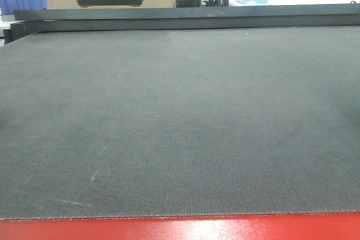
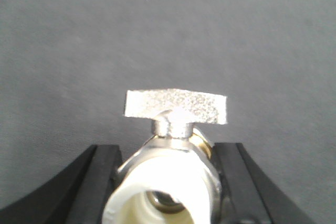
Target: Place valve from conveyor to right shelf box
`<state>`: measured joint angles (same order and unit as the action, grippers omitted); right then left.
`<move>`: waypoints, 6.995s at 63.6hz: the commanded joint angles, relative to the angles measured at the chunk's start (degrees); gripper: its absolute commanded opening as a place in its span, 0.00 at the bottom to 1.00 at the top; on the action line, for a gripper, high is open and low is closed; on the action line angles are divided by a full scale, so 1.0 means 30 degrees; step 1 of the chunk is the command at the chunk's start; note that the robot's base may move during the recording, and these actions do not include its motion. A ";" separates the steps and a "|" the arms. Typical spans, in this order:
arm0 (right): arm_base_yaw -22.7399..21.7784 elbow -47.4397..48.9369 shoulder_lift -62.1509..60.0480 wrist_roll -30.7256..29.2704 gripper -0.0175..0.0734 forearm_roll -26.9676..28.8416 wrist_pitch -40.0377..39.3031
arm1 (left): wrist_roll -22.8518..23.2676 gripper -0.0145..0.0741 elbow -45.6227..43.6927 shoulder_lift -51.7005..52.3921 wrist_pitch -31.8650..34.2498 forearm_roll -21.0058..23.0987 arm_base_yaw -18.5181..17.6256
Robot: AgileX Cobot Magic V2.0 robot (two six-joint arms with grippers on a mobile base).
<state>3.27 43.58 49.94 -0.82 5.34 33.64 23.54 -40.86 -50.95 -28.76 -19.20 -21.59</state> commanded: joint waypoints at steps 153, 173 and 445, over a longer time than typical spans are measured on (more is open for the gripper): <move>-0.0063 -0.0023 -0.0652 -0.0087 0.01 -0.0017 -0.1955 | 0.1352 0.04 0.0126 0.3279 0.1212 -0.1833 0.2557; -0.0063 -0.0023 -0.0652 -0.0087 0.01 -0.0017 -0.1955 | 0.1352 0.04 0.0126 0.3323 0.1252 -0.1833 0.2557; -0.0063 -0.0023 -0.0652 -0.0087 0.01 -0.0017 -0.1955 | 0.1352 0.04 0.0126 0.3323 0.1252 -0.1833 0.2557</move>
<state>3.18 42.93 48.66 -0.93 5.76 31.62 27.08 -40.20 -41.41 -27.83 -24.31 -14.05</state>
